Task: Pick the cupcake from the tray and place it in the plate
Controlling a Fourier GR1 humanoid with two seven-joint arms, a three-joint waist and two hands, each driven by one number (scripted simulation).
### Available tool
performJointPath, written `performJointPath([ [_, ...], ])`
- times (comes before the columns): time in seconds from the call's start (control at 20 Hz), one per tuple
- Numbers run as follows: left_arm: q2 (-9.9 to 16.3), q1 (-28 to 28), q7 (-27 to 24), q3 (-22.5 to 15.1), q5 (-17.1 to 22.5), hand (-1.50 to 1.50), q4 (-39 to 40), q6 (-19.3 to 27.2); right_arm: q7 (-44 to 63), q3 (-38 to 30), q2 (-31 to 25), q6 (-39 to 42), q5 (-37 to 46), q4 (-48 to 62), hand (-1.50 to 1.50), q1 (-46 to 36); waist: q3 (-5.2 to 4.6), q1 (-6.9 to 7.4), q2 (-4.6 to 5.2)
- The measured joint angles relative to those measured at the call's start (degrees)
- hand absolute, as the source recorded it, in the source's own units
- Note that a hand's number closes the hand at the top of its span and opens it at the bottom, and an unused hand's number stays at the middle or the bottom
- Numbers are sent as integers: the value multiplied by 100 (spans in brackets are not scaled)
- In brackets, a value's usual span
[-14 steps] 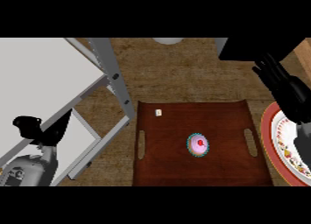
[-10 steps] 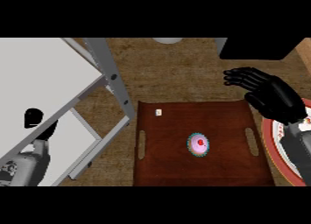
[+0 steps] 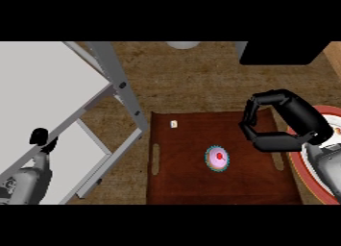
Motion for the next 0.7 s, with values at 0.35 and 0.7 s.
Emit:
performJointPath([
  [0.35,-349,322,-8,-355,-127,0,-173,116,-1712,319,487,875,-269,773,-150,777,16,43,62],
  [0.7,-429,510,-37,-377,-209,0,-223,189,-2311,691,-46,629,1333,1005,-150,282,2,29,24],
])
